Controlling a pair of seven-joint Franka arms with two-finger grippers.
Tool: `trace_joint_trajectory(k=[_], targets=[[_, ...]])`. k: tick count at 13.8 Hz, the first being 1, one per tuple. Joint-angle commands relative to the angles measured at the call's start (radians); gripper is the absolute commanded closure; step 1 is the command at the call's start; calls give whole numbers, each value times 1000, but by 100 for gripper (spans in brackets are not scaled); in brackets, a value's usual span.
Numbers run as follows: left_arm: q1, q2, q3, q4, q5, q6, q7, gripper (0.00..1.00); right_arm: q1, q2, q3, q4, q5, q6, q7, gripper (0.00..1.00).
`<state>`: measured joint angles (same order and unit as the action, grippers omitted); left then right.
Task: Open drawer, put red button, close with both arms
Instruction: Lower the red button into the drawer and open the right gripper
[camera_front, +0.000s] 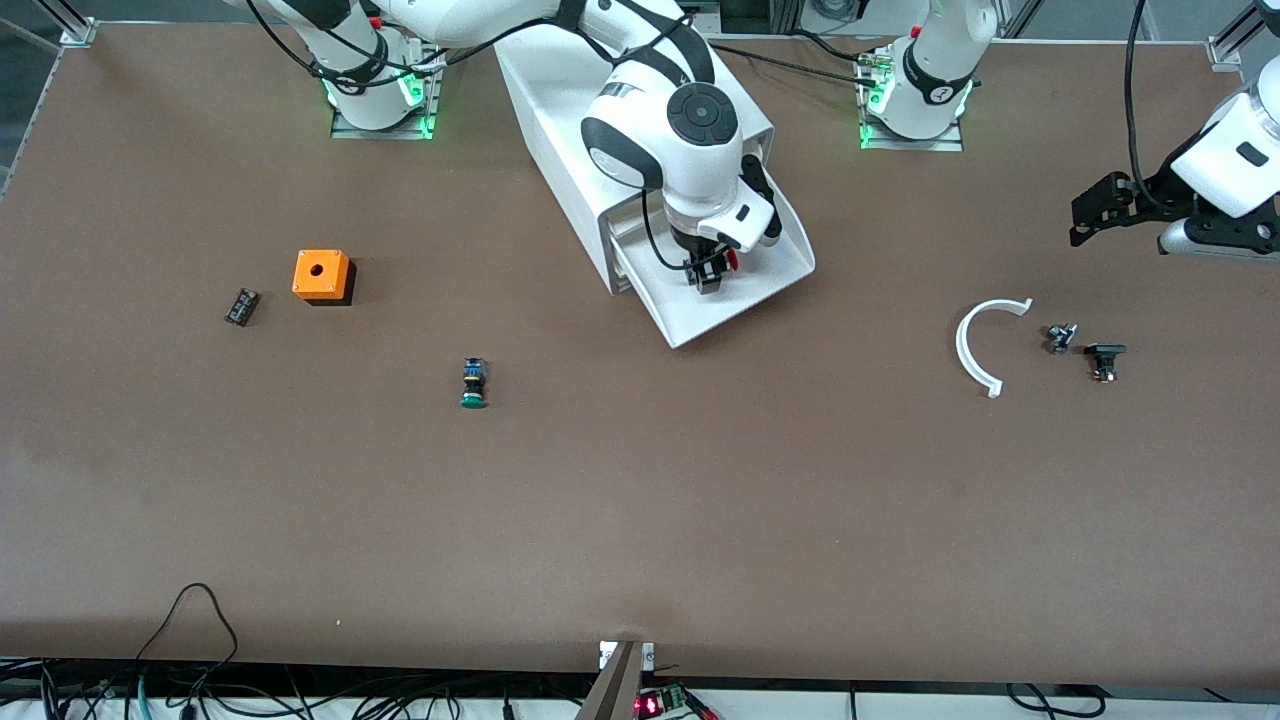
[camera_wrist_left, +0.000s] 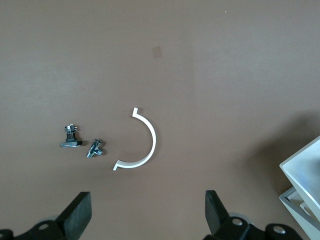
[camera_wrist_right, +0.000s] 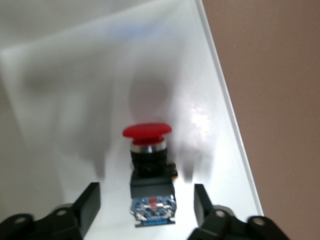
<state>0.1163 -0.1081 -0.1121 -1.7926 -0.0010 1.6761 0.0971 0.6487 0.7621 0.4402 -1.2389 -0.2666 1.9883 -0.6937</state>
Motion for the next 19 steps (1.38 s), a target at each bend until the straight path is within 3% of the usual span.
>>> trace_joint_trajectory(k=[1,7,9,10,13,16,19], targets=[[-12,-1,6,21,27,-24,-13,0,-9,-21,32,64,-19,-34,71,0],[-17,37,-4,6,10,27,6,0,-171,-167,32,87,3,-36,154,0],[-29,57,-9,6,9,34,-5,0,-279,-184,29,87,148,-39,190,0],[-29,77,-11,6,-3,53,-11,0,-322,-210,23,82,153,-42,195,0],[-64,136,-30,-22,-37,123,-106,0,-395,-260,-62,30,133,-55,311,0],[-96,200,-150,-83,-31,284,-451,0,-405,-302,-199,-57,121,-156,674,0],[-147,267,-176,-135,-27,434,-629,0,-409,-305,-291,-86,109,-248,993,0]])
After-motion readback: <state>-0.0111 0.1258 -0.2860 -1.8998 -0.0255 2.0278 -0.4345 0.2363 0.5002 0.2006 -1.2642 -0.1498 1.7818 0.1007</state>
